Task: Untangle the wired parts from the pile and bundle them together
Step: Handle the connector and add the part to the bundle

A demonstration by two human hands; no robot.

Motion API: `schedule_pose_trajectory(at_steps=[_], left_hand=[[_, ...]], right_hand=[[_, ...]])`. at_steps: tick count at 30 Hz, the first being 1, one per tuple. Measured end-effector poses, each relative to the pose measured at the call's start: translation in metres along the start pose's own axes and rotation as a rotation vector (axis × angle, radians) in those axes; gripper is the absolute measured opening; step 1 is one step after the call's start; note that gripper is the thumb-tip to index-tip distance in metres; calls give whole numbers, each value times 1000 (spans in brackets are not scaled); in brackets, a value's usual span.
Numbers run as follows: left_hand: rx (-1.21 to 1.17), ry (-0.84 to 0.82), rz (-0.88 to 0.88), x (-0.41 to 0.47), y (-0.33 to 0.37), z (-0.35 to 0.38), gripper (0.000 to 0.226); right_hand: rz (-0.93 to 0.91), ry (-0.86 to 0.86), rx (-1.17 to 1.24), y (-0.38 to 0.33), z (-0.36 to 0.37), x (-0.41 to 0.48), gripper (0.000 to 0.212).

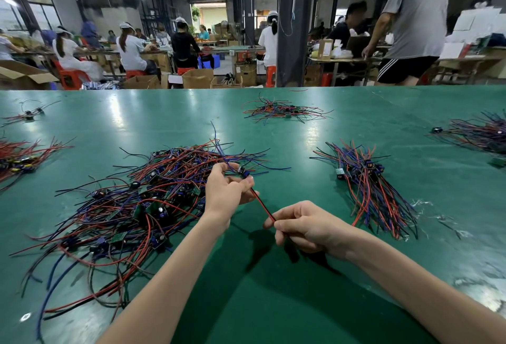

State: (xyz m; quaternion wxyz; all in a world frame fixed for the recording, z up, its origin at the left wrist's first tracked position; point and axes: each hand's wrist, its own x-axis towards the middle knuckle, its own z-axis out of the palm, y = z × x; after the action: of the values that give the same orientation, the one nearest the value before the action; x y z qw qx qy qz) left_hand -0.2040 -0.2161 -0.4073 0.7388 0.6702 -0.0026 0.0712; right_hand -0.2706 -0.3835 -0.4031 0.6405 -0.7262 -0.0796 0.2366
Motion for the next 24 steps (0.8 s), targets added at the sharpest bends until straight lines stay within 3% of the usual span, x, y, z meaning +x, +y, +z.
schedule_pose_trajectory(at_steps=[24], left_hand=[[-40,86,6,4,2,-5,31]], right_hand=[[8,-35,-46,-3,-2,-5,22]])
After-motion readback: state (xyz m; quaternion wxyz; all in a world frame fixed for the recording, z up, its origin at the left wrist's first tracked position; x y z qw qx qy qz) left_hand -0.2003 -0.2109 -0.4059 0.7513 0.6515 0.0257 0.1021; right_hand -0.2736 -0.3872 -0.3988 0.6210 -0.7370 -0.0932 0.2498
